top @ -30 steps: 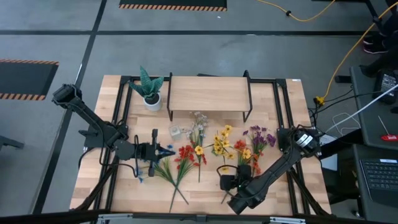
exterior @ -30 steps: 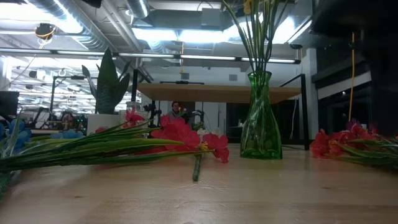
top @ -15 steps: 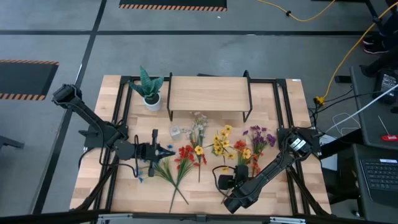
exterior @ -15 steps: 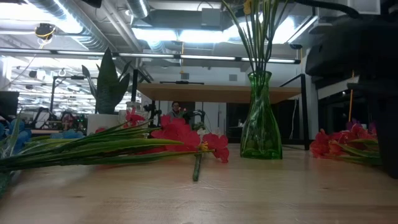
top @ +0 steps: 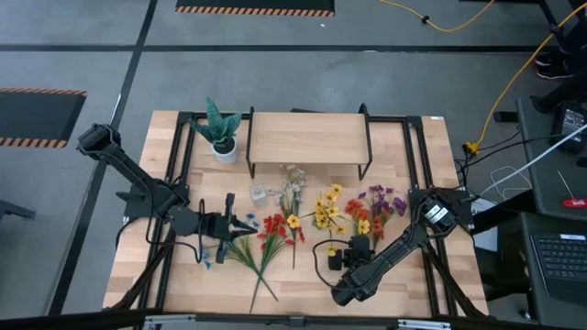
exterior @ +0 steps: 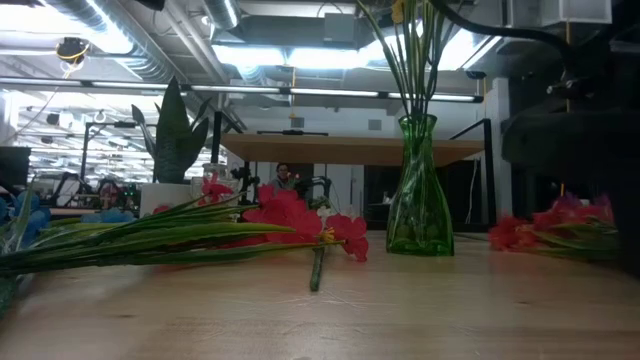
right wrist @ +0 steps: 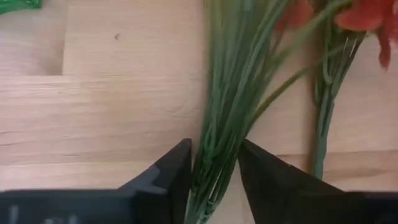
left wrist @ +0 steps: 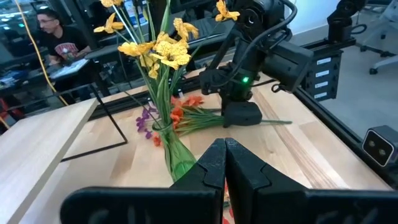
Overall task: Pick and place flowers into a vace then onto a shelf
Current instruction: Put the orange flowers into the green vase
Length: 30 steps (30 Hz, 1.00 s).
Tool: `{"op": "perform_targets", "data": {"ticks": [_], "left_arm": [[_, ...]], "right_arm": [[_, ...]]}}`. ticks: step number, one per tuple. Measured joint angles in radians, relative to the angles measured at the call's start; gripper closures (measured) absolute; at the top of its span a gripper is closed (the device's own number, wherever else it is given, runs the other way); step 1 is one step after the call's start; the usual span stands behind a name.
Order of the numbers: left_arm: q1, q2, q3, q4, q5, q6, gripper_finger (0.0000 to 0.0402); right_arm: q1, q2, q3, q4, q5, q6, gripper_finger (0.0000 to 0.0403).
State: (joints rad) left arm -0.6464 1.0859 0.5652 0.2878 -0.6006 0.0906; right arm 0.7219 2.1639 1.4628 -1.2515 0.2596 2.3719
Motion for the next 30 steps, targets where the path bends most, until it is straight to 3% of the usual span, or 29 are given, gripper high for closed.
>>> {"op": "perform_targets", "data": {"ticks": [9,16,22,30], "left_arm": [[0.0,0.0,0.0,0.0,0.0,-0.001,0.0398],[0.0,0.0,0.0,0.001,-0.001,0.0,0.0398],[0.0,0.0,0.0,0.017,-0.001,0.0,0.0398],[0.0,0.0,0.0,0.061,-0.002,0.0,0.0398]], "right_arm": [[0.003,0.0,-0.001,-0.129,-0.046,-0.025,0.0387],[0.01,-0.044,0.0,-0.19,-0.079,-0.078,0.039],[0.034,-0.171,0.001,-0.205,-0.07,-0.158,0.0391],[0.067,-0.313,0.003,-0.31,0.013,-0.228,0.0391]]}}
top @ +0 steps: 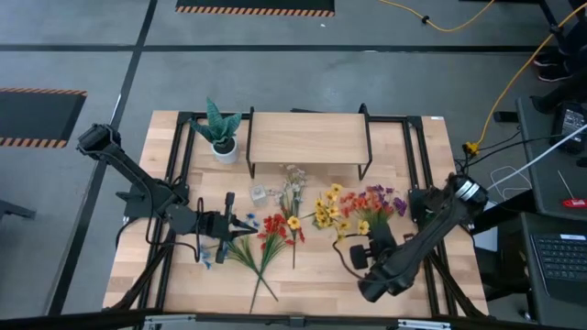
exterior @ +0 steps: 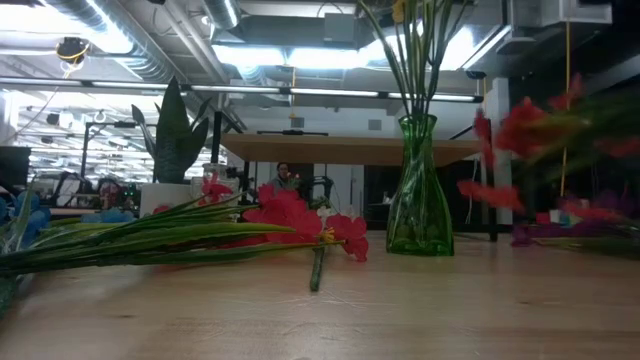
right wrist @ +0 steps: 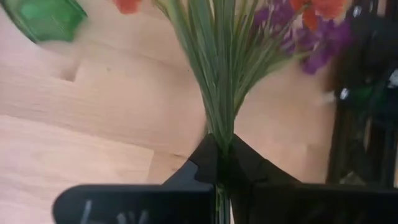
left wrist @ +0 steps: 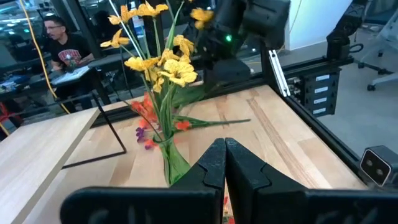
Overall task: Pick and place flowers into a vace then onto a shelf
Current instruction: Put the orange flowers into the green vase
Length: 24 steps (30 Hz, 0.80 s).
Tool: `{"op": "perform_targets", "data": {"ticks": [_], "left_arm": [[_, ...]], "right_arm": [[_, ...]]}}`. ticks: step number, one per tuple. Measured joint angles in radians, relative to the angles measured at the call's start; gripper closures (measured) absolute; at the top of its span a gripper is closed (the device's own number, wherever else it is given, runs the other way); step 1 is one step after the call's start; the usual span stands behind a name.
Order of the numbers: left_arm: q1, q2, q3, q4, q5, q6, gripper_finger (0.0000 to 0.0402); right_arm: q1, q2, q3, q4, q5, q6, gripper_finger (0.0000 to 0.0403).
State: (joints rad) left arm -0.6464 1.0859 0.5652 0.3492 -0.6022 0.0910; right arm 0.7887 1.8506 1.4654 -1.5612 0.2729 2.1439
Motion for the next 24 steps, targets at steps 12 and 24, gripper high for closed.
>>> {"op": "perform_targets", "data": {"ticks": [12,24], "left_arm": [[0.0,0.0,0.0,0.0,-0.005,0.0,0.0398],[0.0,0.0,0.0,-0.001,-0.007,0.0,0.0398]], "right_arm": [[-0.007,-0.149,-0.119,0.005,0.08,-0.105,0.0391],[0.042,-0.391,-0.328,0.14,0.389,-0.081,0.0391]]}}
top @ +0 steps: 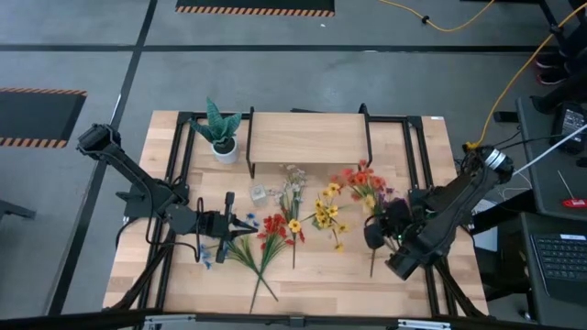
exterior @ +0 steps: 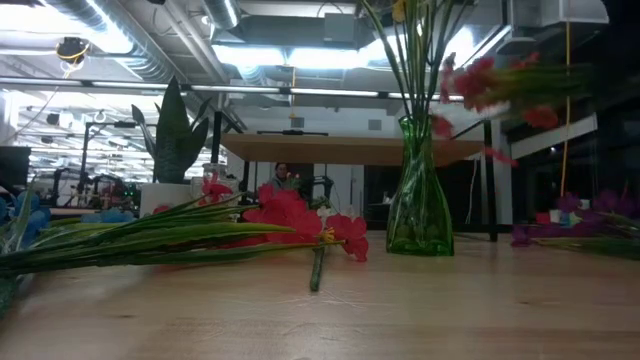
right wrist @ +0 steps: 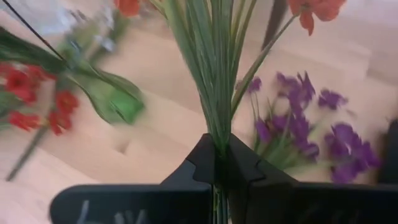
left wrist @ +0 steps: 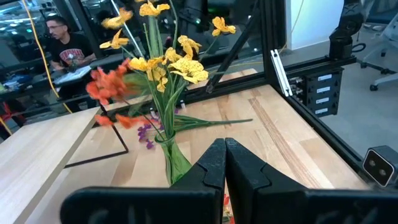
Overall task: Pick and place flowers into a vace then onto a shelf
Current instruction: Put the orange flowers into the green vase
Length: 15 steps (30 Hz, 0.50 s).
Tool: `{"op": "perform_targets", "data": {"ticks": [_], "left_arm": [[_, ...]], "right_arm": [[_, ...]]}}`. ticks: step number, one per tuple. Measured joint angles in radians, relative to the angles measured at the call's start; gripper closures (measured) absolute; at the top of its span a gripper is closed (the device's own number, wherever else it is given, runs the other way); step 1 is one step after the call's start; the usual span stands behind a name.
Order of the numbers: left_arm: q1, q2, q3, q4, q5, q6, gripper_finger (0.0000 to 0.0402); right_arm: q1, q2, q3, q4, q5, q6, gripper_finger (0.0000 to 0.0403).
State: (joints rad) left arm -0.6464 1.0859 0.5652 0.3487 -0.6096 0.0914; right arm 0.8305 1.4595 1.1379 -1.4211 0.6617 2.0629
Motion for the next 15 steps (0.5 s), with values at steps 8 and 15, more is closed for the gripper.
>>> {"op": "perform_targets", "data": {"ticks": [8,15], "left_arm": [[0.0,0.0,0.0,0.0,0.0,0.0,0.0398],[0.0,0.0,0.0,-0.001,0.0,0.0,0.0398]], "right_arm": [[0.012,-0.085,0.008,-0.026,0.124,-0.126,0.039],[-0.017,-0.203,0.008,-0.059,0.247,-0.25,0.039]]}}
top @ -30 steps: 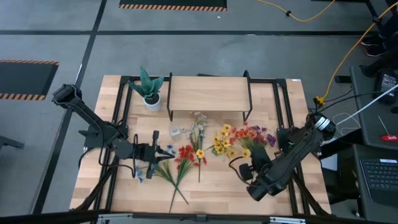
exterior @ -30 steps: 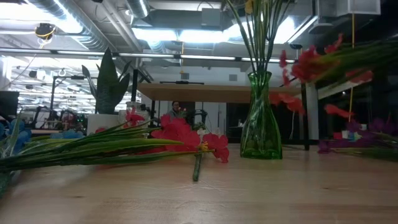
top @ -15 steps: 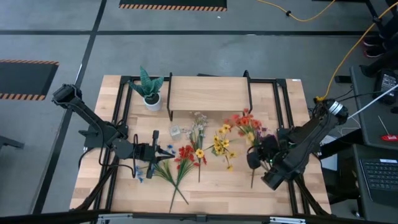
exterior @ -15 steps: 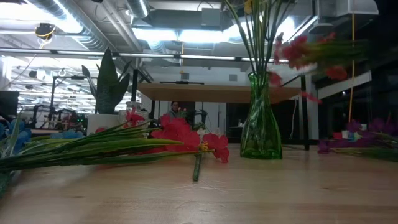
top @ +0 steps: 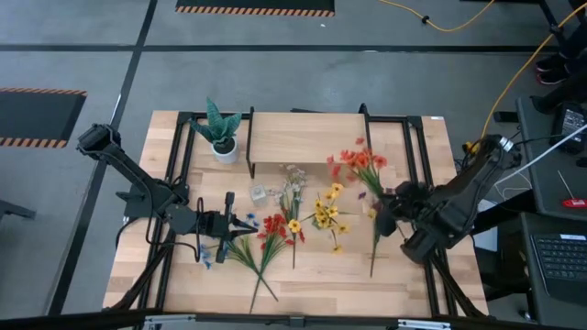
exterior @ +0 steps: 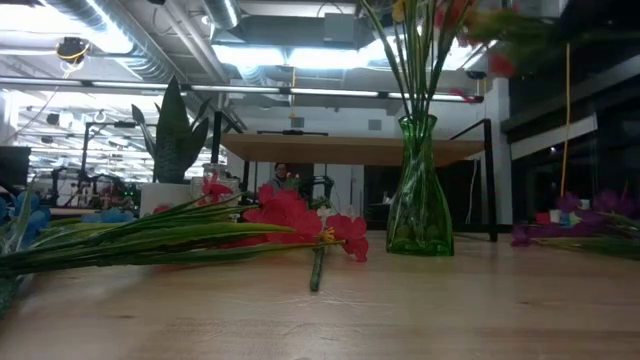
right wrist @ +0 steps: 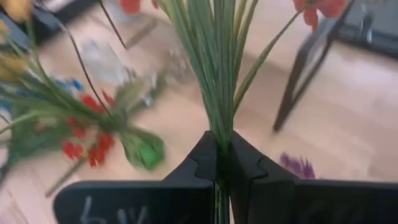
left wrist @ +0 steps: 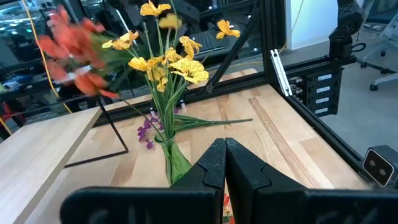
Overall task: Pick and place flowers into a vace then onto a shelf
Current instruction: Put the orange flowers into the green vase
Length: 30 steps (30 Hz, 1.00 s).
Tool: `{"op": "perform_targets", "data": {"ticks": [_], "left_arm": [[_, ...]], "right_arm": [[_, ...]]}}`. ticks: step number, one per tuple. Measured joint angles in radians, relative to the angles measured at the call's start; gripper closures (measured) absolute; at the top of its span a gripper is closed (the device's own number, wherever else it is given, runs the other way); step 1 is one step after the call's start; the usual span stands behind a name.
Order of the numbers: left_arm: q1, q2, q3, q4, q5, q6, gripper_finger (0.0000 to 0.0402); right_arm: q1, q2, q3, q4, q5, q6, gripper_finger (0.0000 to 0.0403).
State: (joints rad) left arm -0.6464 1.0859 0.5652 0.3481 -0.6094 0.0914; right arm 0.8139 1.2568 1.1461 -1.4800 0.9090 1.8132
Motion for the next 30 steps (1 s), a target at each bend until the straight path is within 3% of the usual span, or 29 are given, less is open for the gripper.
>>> {"op": "perform_targets", "data": {"ticks": [8,13,25,30], "left_arm": [[0.0,0.0,0.0,0.0,0.0,0.0,0.0398],[0.0,0.0,0.0,0.0,0.0,0.0,0.0398],[0.0,0.0,0.0,0.0,0.0,0.0,0.0398],[0.0,0.0,0.0,0.0,0.0,0.0,0.0398]], "right_arm": [[0.0,-0.07,0.0,0.034,0.172,-0.102,0.039],[-0.008,-0.075,0.0,0.161,0.235,-0.261,0.039],[-0.173,-0.143,-0.025,0.433,0.018,-0.754,0.0391],[-0.227,-0.255,-0.154,0.712,-0.017,-0.972,0.0391]]}}
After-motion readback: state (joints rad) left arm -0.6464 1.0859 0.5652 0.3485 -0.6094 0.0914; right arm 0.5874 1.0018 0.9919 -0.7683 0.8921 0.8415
